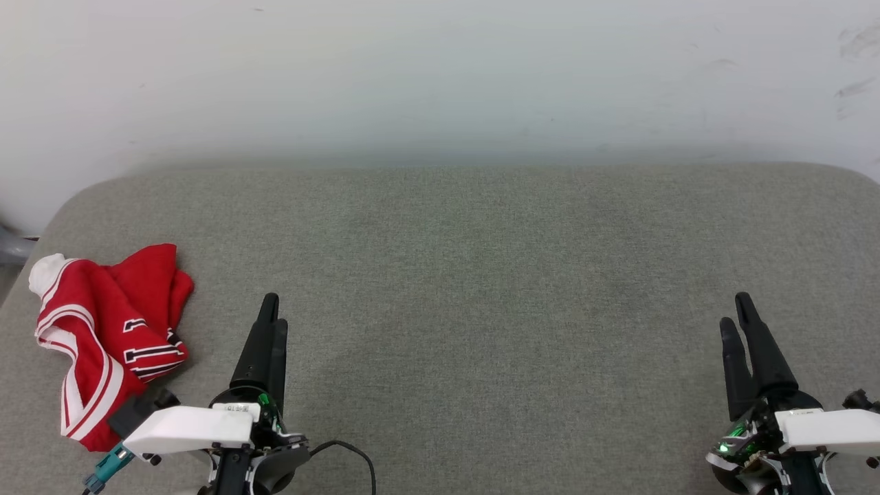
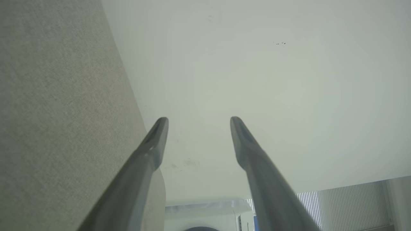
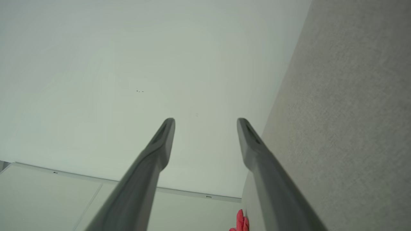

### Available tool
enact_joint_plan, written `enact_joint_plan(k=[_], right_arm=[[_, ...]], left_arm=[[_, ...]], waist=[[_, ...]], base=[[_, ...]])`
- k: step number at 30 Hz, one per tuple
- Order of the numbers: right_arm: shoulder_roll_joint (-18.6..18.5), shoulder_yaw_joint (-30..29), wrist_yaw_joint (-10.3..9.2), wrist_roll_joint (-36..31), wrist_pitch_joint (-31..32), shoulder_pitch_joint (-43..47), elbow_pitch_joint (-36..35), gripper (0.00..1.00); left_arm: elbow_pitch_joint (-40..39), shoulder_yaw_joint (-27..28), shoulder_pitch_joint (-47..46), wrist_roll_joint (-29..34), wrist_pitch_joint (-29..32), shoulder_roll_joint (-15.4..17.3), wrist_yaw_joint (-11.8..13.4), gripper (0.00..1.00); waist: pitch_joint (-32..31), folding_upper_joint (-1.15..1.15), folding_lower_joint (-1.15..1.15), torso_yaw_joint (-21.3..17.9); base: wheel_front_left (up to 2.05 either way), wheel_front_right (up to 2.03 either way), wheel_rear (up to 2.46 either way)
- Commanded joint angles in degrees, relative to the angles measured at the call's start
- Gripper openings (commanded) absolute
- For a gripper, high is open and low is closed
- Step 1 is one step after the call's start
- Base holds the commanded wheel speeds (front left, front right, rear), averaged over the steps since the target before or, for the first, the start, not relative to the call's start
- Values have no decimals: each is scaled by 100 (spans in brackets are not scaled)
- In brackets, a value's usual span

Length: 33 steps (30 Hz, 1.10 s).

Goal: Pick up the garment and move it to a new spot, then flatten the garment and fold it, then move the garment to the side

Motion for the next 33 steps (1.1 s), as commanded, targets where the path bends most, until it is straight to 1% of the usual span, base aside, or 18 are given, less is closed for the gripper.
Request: enact_joint_plan(k=[1, 4, 8, 15, 16, 19, 25, 33], right_arm=[[-118, 61, 0, -221, -117, -6, -159, 100], [-237, 152, 0, -659, -259, 2, -156, 100], [-341, 218, 0, -1401, -394, 3, -128, 100], [-345, 223, 0, -2822, -544, -8, -218, 100], [-345, 223, 0, -2822, -544, -8, -218, 100], [-317, 206, 0, -3410, -597, 16, -231, 100], [-278, 194, 0, -4487, -702, 36, -268, 100], [-280, 196, 0, -5589, -665, 102, -336, 100]], left_arm=[[-207, -106, -50, 169, -87, 76, -1, 100], [-292, -184, -49, 499, -165, 141, -1, 100], [-351, -178, -10, 1135, -247, 118, -1, 100], [-423, -160, 46, 2237, -382, 56, -1, 100], [-423, -160, 46, 2237, -382, 56, -1, 100], [-426, -124, 61, 2708, -436, 37, -1, 100], [-451, 28, 99, 3458, -542, 4, -1, 100], [-353, -9, 148, 4569, -675, -1, -1, 100]], waist=[[0, 0, 0, 7], [-2, 0, 0, 15], [-6, 0, 0, 24], [-3, 0, 0, 32], [-3, 0, 0, 32], [0, 0, 0, 37], [-2, 0, 0, 43], [-14, 0, 0, 59]], base=[[0, 0, 0], [0, 0, 0], [0, 0, 0], [0, 0, 0], [0, 0, 0], [0, 0, 0], [0, 0, 0], [0, 0, 0]])
